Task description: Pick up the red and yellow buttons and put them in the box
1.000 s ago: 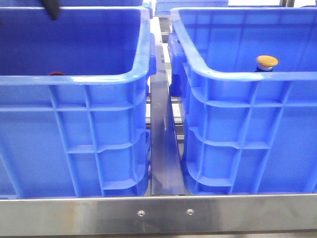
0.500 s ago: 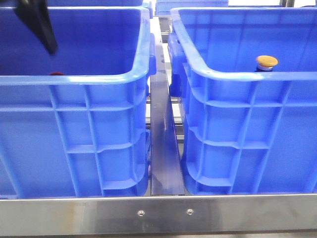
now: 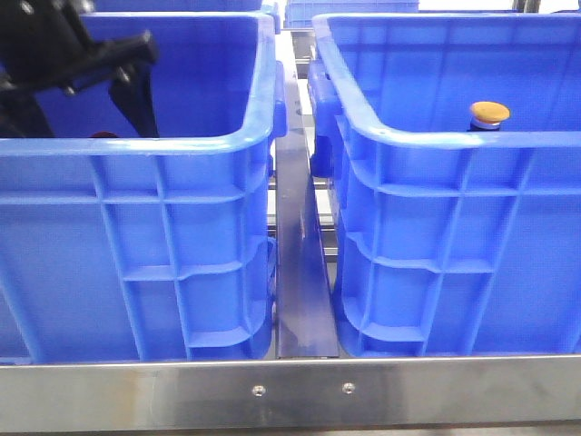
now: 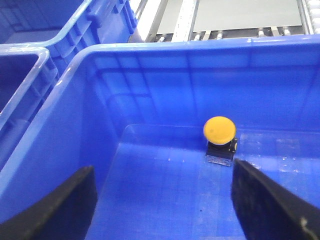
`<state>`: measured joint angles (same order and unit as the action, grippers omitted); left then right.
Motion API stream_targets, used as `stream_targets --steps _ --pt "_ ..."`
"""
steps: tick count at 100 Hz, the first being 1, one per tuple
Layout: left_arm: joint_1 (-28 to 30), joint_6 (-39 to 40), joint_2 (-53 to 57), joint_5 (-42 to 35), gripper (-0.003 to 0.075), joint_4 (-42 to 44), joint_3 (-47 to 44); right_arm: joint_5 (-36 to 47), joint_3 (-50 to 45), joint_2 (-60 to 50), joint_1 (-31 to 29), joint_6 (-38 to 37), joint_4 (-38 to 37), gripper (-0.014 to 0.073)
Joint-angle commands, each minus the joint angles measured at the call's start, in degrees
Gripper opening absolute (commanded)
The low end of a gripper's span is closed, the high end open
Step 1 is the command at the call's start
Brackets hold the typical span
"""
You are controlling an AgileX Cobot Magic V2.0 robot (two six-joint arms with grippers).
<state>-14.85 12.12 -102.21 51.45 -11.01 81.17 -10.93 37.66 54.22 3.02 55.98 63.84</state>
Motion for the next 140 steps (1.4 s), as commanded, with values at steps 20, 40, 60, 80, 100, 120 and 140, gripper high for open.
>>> stream_targets --steps 20,40,60,80,100,120,140 --pt "0.2 -0.3 -0.8 -1.2 0.0605 -1.1 3.1 1.2 1.5 -0.9 -0.3 0.4 1.1 0.0578" --pt "0.2 -0.5 -0.7 -1.4 0.0403 0.3 3.1 1.1 1.5 -0.9 -0.3 0.4 1.1 0.0578" --pt "0.2 -0.7 -0.5 -1.3 0.0144 1.0 3.1 1.1 1.5 -0.9 -0.3 0.4 1.1 0.0578" --pt "0.1 -3.8 1.9 -0.6 0.0029 0.8 3.1 1.1 1.5 -0.9 -0.3 0.4 1.1 0.0578" --pt "0.1 -9.4 7.9 0.2 0.0007 -2.1 1.5 1.1 1.5 -0.9 -0.3 0.4 1.1 0.0578" --pt "0.1 -21.8 15.0 0.1 0.0007 -12.3 -1.8 1.1 1.5 -0.9 -0.3 0.4 1.1 0.0578" --pt "-2.9 -36.8 19.4 2.3 0.0008 -23.4 -3.4 1.0 1.5 -0.9 -0.3 0.4 1.1 0.0578"
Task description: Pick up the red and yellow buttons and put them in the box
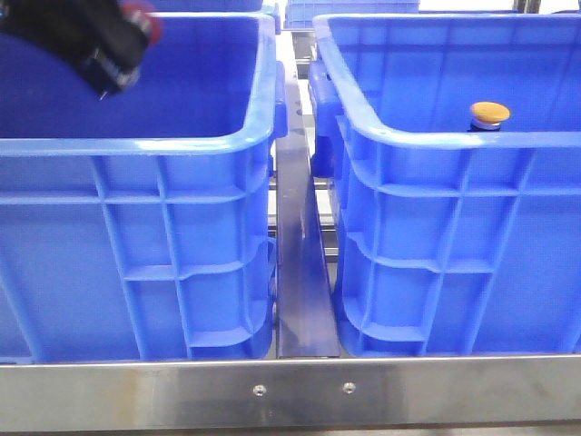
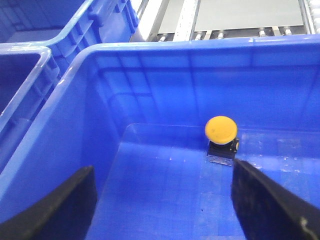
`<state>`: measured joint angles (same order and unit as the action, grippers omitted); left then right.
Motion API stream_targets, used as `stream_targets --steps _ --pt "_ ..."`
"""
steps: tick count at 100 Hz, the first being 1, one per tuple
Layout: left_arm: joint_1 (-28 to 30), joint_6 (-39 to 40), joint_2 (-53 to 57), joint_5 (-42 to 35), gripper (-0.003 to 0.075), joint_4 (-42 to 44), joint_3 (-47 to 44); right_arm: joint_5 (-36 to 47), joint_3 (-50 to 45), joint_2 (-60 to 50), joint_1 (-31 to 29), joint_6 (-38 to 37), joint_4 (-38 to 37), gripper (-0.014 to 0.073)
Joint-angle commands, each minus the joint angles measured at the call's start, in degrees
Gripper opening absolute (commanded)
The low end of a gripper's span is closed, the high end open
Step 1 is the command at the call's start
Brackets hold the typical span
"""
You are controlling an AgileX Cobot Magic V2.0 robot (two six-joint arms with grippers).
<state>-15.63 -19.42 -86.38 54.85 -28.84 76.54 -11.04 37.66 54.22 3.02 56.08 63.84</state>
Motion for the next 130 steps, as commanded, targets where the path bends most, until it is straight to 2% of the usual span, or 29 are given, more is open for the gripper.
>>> stream_targets --steps 1,35,47,63,79,96,103,117,130 --pt "-2.3 -5.5 3.8 -1.1 0.0008 -5.6 1.2 1.1 1.5 -0.9 -0.3 0.3 1.1 0.0578" --pt "-18.1 -10.9 4.2 -1.3 0.0008 -5.6 1.2 1.0 1.5 -0.9 -0.3 0.3 1.2 0.0578" --pt "-20.5 -10.9 4.2 -1.7 0.0008 -5.6 1.2 1.0 1.5 -0.9 -0.3 0.3 1.4 0.0578" --pt "-20.8 -10.9 4.2 -1.7 0.0008 -5.6 1.2 -0.6 1.8 -0.9 -0.3 0.3 3.7 0.0578" --pt "-20.8 -10.9 4.2 -1.5 0.0008 -5.6 1.2 -14.2 6.6 0.3 -0.3 -2.2 4.8 0.0578" --pt "-20.8 -10.9 4.2 -1.5 0.0008 -5.6 1.2 -32.3 14.8 7.3 -0.3 -16.6 4.8 0.0578" --pt "-20.8 -10.9 4.2 -1.5 0.0008 -5.6 1.2 -39.3 18.1 11.1 -0.2 -20.2 4.8 0.0578" --pt "-20.8 -10.9 4.2 -1.5 0.0008 -5.6 1.2 -49.0 23.0 17.9 0.6 -21.3 7.6 0.0578" --pt "-20.8 -10.9 4.2 -1.5 0.0008 -5.6 1.2 -52.2 25.2 21.6 2.4 -21.3 10.7 0.0578"
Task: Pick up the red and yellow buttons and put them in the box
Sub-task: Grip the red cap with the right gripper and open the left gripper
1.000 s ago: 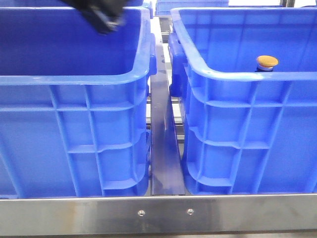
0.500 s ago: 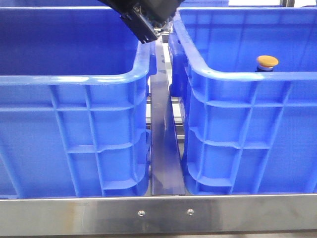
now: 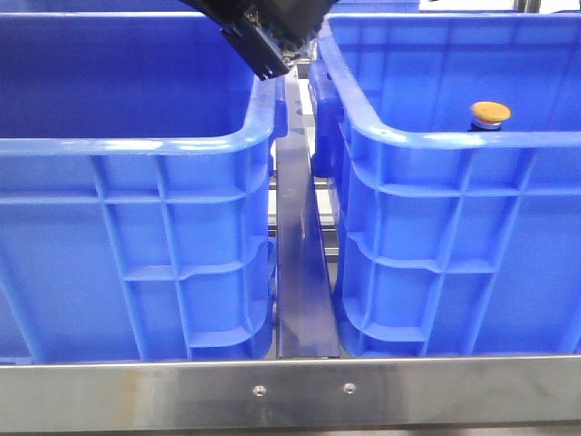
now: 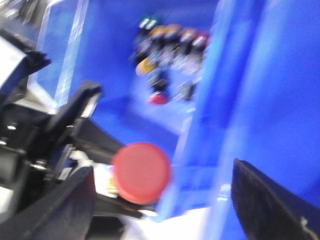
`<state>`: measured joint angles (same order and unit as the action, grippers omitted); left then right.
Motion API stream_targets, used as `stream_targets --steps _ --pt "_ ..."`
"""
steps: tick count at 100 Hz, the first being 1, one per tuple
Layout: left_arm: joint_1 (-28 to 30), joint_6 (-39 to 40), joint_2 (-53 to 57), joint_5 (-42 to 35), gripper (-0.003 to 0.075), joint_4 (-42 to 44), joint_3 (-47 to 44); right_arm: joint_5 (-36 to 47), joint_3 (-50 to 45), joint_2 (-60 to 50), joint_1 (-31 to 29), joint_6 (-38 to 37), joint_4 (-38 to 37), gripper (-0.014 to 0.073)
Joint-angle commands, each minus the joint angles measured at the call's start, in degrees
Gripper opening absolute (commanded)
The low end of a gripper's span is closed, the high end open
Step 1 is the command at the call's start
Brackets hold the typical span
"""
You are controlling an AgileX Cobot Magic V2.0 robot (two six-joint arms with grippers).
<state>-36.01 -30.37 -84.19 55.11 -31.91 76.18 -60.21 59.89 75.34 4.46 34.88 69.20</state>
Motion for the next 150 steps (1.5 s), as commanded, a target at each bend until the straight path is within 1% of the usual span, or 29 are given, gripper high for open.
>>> stream_targets --steps 1,23,34,38,43,48,53,58,60,65,72,77,79,84,89,94,102,113,120,126,136,150 --pt "-0.4 0.0 2.0 -1.8 0.0008 -2.6 1.6 -3.1 3.1 0.7 1.1 -0.1 5.3 0.0578" --pt "-0.4 0.0 2.0 -1.8 0.0008 -2.6 1.6 -2.1 3.5 3.3 6.3 -0.1 5.3 0.0578" --pt "-0.4 0.0 2.0 -1.8 0.0008 -2.6 1.6 -1.9 3.5 3.4 7.0 0.5 5.3 0.0575" --pt "-0.4 0.0 2.0 -1.8 0.0008 -2.6 1.6 -1.9 3.5 3.4 7.0 0.5 5.2 0.0556" --pt "-0.4 0.0 2.0 -1.8 0.0008 -2.6 1.6 -2.0 3.5 3.4 6.9 0.5 5.1 0.0498" --pt "-0.4 0.0 2.0 -1.8 0.0008 -2.6 1.6 -2.0 3.5 3.4 6.9 0.5 5.1 0.0407" --pt "-0.4 0.0 2.0 -1.8 0.0012 -2.6 1.6 -2.2 3.5 3.4 6.9 0.5 5.1 0.029" --pt "-0.4 0.0 2.0 -1.8 0.0022 -2.6 1.6 -2.3 3.5 3.4 6.9 1.1 5.1 0.0202" --pt "-0.4 0.0 2.0 -1.8 0.0032 -2.6 1.6 -2.5 3.5 3.4 6.9 1.2 5.1 0.0174" --pt "-0.4 0.0 2.0 -1.8 0.0075 -2.6 1.6 -2.6 3.5 3.4 6.9 1.2 5.1 0.0136" --pt "-0.4 0.0 2.0 -1.8 0.0185 -2.6 1.6 -2.8 3.5 3.4 6.9 1.2 5.1 0.0136" --pt "-0.4 0.0 2.0 -1.6 0.0304 -2.6 1.6 -2.8 3.5 3.4 6.9 1.2 5.1 0.0136" --pt "-0.4 0.0 2.0 -1.5 0.0335 -2.6 1.6 -2.8 3.5 3.4 6.9 1.2 5.1 0.0136" --pt "-0.4 0.0 2.0 -1.4 0.045 -2.6 1.7 -2.8 3.5 3.4 6.9 1.2 5.1 0.0136" --pt "-0.4 0.0 2.0 -1.1 0.0524 -2.6 1.7 -2.7 3.5 3.3 6.7 1.2 5.1 0.0136" --pt "-0.4 0.0 2.0 -0.7 0.0561 -2.6 1.9 -3.1 4.3 3.1 5.6 2.0 4.5 0.0136" --pt "-0.3 0.0 2.0 0.3 0.0567 -1.5 2.3 -4.6 6.7 2.8 2.1 4.0 2.1 0.0136" --pt "-0.3 0.0 2.0 0.0 0.0566 -1.3 2.4 -3.8 9.5 1.7 -4.6 4.1 -1.5 0.0136" --pt "-0.3 0.0 2.0 0.0 0.0566 -1.6 2.4 -1.2 10.2 0.7 -8.8 4.8 -4.5 0.0136" --pt "-0.3 0.0 2.0 -0.1 0.0566 -1.6 2.4 2.8 10.1 -0.1 -11.9 4.9 -8.1 0.0136" --pt "-0.3 0.0 2.0 -0.1 0.0566 -1.6 2.4 8.0 9.4 -1.3 -14.5 4.9 -15.1 0.0136" --pt "-0.3 0.0 2.0 -0.1 0.0566 -1.6 2.4 15.9 6.8 -2.1 -14.7 4.9 -24.1 0.0136"
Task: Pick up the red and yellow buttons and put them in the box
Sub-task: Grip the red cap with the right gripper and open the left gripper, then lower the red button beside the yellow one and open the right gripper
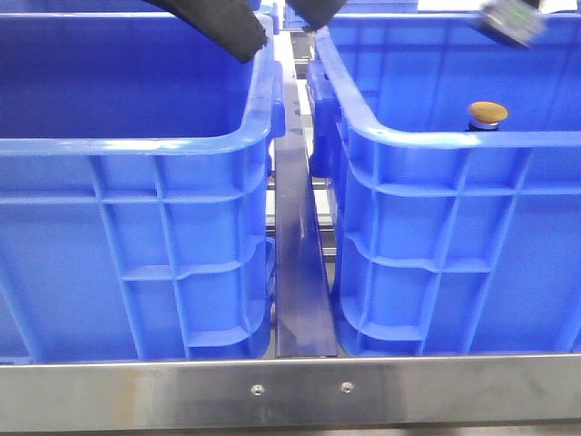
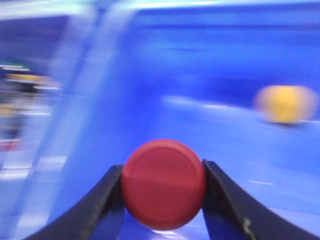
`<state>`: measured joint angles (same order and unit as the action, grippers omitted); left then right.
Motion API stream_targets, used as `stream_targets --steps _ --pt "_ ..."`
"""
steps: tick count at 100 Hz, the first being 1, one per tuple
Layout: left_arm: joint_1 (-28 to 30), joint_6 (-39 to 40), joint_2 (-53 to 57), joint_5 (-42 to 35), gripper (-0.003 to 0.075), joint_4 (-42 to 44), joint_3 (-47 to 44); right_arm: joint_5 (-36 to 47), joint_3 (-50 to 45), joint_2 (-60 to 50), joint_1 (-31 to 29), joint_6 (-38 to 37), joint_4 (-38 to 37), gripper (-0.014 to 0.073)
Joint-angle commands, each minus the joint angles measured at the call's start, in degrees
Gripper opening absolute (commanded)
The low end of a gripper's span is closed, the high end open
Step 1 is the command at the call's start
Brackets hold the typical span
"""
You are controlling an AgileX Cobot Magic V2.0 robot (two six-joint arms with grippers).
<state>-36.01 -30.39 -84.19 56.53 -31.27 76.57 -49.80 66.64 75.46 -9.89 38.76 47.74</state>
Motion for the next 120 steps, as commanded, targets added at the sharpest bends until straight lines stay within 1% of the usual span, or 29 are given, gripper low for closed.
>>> stream_targets --steps 1,7,18,36,62,87,104,120 --pt "-0.3 0.0 2.0 -1.5 0.0566 -2.2 2.0 6.3 -0.1 -2.2 -0.4 1.0 -3.0 0.0136" --pt "-0.3 0.0 2.0 -1.7 0.0566 -2.2 2.0 10.0 -1.9 -2.2 -0.3 1.0 -5.3 0.0136" --pt "-0.3 0.0 2.0 -1.7 0.0566 -2.2 2.0 19.3 -5.4 -2.2 -0.3 1.0 -8.3 0.0136" --pt "-0.3 0.0 2.0 -1.7 0.0566 -2.4 2.0 33.8 -9.5 -1.1 -0.3 1.0 -8.8 0.0136" --pt "-0.3 0.0 2.0 -1.7 0.0566 -2.4 2.0 46.1 -9.5 5.6 -0.3 1.0 -8.2 0.0136" --pt "-0.3 0.0 2.0 -1.9 0.0566 -2.4 2.0 48.4 -6.9 12.2 0.7 1.0 -7.6 0.0136" --pt "-0.3 0.0 2.0 -2.1 0.0566 -2.4 2.0 47.1 -3.3 16.2 1.4 1.0 -6.4 0.0136" --pt "-0.3 0.0 2.0 -2.1 0.0566 -2.4 2.0 47.9 -1.4 19.7 2.0 1.0 -6.4 0.0136"
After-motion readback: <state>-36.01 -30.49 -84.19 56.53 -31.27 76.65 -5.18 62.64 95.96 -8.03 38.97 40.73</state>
